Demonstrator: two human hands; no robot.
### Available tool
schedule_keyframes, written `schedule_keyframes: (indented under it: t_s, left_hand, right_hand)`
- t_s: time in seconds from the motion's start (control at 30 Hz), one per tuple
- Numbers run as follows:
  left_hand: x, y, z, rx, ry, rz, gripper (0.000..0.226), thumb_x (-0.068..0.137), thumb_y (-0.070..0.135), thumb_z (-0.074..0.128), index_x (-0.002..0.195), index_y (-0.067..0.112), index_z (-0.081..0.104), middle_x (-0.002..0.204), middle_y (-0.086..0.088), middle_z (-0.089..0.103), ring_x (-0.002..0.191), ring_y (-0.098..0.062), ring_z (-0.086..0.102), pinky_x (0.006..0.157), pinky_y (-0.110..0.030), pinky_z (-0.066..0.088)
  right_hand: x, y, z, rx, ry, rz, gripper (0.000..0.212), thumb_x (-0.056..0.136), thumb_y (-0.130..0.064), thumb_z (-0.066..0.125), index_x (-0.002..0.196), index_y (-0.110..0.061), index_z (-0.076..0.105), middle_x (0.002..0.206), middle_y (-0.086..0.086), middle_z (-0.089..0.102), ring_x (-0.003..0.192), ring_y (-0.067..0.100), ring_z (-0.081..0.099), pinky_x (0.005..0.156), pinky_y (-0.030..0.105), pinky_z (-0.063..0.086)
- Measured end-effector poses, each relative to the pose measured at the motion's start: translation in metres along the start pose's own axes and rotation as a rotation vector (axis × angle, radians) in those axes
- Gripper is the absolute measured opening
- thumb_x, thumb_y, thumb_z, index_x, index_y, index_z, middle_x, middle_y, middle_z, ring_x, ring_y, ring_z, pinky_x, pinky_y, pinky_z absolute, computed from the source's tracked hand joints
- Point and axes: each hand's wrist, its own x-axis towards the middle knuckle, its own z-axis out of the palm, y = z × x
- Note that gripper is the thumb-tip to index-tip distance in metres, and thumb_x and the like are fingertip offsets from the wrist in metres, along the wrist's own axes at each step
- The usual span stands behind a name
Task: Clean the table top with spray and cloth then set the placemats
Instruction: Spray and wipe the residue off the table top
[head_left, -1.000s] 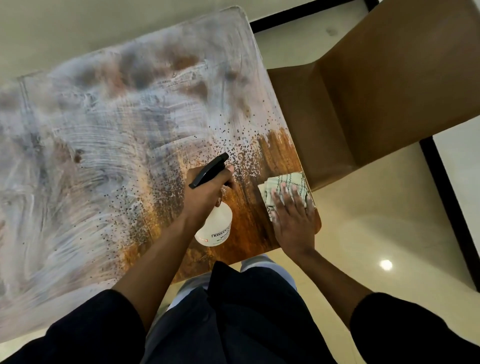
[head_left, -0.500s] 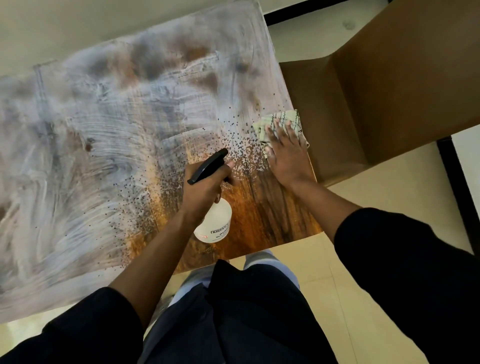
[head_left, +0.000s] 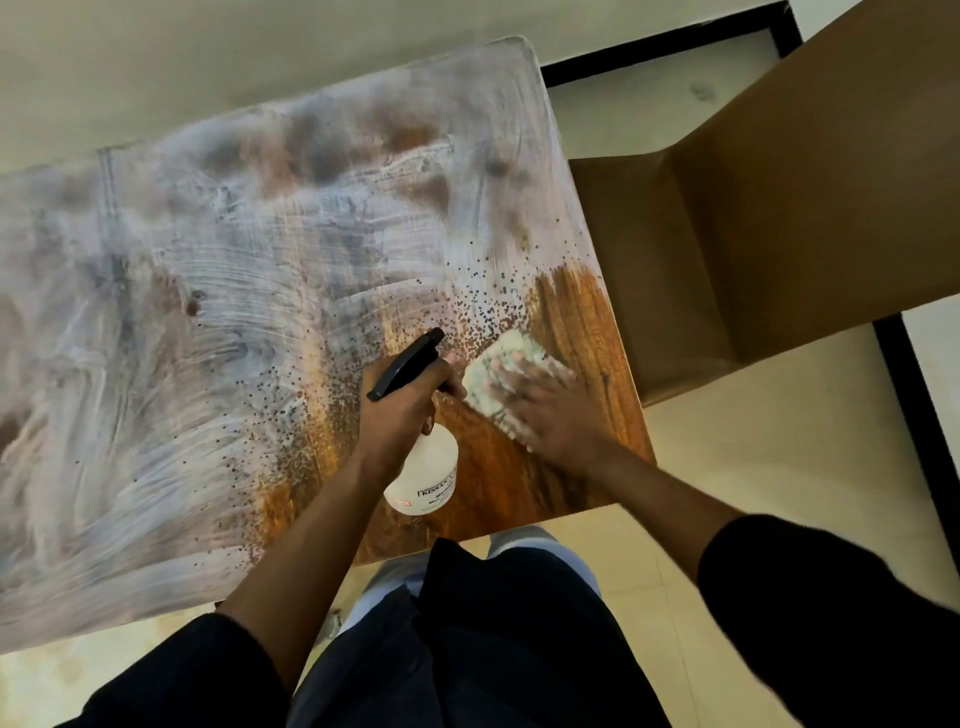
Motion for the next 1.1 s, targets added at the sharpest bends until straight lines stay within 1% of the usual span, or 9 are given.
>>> schedule_keyframes:
  t_s: [0.1, 0.23, 0.53, 0.7, 0.77, 0.83, 0.9, 1.0, 1.1]
  left_hand:
    - [-0.002, -0.001, -0.006, 0.002, 0.018, -0.02, 0.059, 0.107, 0.013, 0.065, 0.078, 0.063, 0.077, 0.081, -0.02, 0.076, 0.038, -0.016, 0.043, 0.05, -0.029, 0.041]
    - [-0.002, -0.005, -0.015, 0.013, 0.027, 0.009, 0.046, 0.106, 0.012, 0.067, 0.075, 0.043, 0.081, 0.08, -0.018, 0.077, 0.037, -0.019, 0.042, 0.05, -0.03, 0.042]
    - [0.01, 0.002, -0.007, 0.004, -0.031, -0.104, 0.056, 0.107, 0.016, 0.066, 0.07, 0.057, 0.077, 0.083, -0.018, 0.077, 0.043, -0.018, 0.043, 0.051, -0.029, 0.042]
    - [0.032, -0.002, 0.006, 0.088, -0.086, -0.171, 0.028, 0.104, 0.015, 0.069, 0.08, 0.003, 0.076, 0.076, -0.015, 0.077, 0.04, -0.016, 0.045, 0.046, -0.026, 0.042]
    - [0.041, -0.001, 0.01, 0.099, -0.068, -0.181, 0.027, 0.104, 0.016, 0.069, 0.079, 0.007, 0.076, 0.074, -0.014, 0.076, 0.041, -0.015, 0.046, 0.046, -0.027, 0.042]
    - [0.051, 0.002, 0.012, 0.082, -0.035, -0.172, 0.032, 0.103, 0.015, 0.069, 0.079, 0.031, 0.08, 0.073, -0.017, 0.073, 0.045, -0.019, 0.046, 0.049, -0.03, 0.041]
    - [0.063, 0.006, 0.013, 0.082, 0.053, -0.163, 0.053, 0.102, 0.014, 0.069, 0.07, 0.056, 0.076, 0.068, -0.017, 0.067, 0.052, -0.025, 0.047, 0.053, -0.034, 0.041]
    - [0.084, 0.015, 0.011, 0.104, 0.184, -0.165, 0.054, 0.096, 0.013, 0.071, 0.055, 0.048, 0.065, 0.065, -0.018, 0.054, 0.058, -0.024, 0.043, 0.059, -0.04, 0.038]
    - [0.103, 0.027, 0.006, 0.124, 0.182, -0.155, 0.048, 0.096, 0.016, 0.074, 0.057, 0.044, 0.07, 0.064, -0.013, 0.066, 0.057, -0.026, 0.055, 0.054, -0.032, 0.042]
  right_hand:
    - [0.04, 0.044, -0.032, 0.026, 0.098, 0.206, 0.056, 0.107, -0.043, 0.032, 0.16, -0.037, 0.013, 0.169, -0.007, 0.005, 0.157, 0.022, 0.001, 0.126, 0.055, 0.011]
    - [0.09, 0.073, -0.063, 0.114, 0.17, 0.409, 0.057, 0.108, -0.038, 0.033, 0.161, -0.036, 0.013, 0.17, -0.007, 0.004, 0.157, 0.022, -0.003, 0.127, 0.052, 0.008]
    - [0.038, 0.014, -0.032, 0.18, 0.214, 0.444, 0.055, 0.108, -0.039, 0.031, 0.161, -0.033, 0.019, 0.169, -0.003, 0.016, 0.158, 0.019, 0.001, 0.125, 0.053, 0.012]
    - [-0.026, -0.009, 0.0, 0.15, 0.134, 0.491, 0.058, 0.107, -0.047, 0.019, 0.163, -0.031, 0.016, 0.171, -0.004, 0.01, 0.158, 0.018, -0.002, 0.126, 0.051, 0.012]
    - [-0.021, 0.003, -0.006, 0.147, 0.127, 0.469, 0.058, 0.106, -0.047, 0.019, 0.162, -0.032, 0.019, 0.17, -0.004, 0.014, 0.158, 0.017, -0.001, 0.126, 0.049, 0.012]
    - [-0.001, 0.019, -0.019, 0.14, 0.16, 0.461, 0.055, 0.108, -0.044, 0.022, 0.162, -0.032, 0.021, 0.17, -0.004, 0.016, 0.158, 0.017, -0.001, 0.126, 0.048, 0.011]
    - [0.028, 0.037, -0.034, 0.145, 0.213, 0.493, 0.054, 0.109, -0.041, 0.027, 0.161, -0.032, 0.022, 0.17, -0.005, 0.015, 0.158, 0.018, -0.001, 0.125, 0.048, 0.012]
    - [0.081, 0.065, -0.06, 0.18, 0.248, 0.555, 0.054, 0.109, -0.039, 0.03, 0.161, -0.034, 0.02, 0.17, -0.007, 0.011, 0.158, 0.018, -0.002, 0.126, 0.047, 0.01]
    - [0.124, 0.085, -0.082, 0.172, 0.222, 0.563, 0.055, 0.11, -0.037, 0.031, 0.162, -0.033, 0.014, 0.171, -0.007, 0.002, 0.157, 0.02, -0.005, 0.127, 0.049, 0.006]
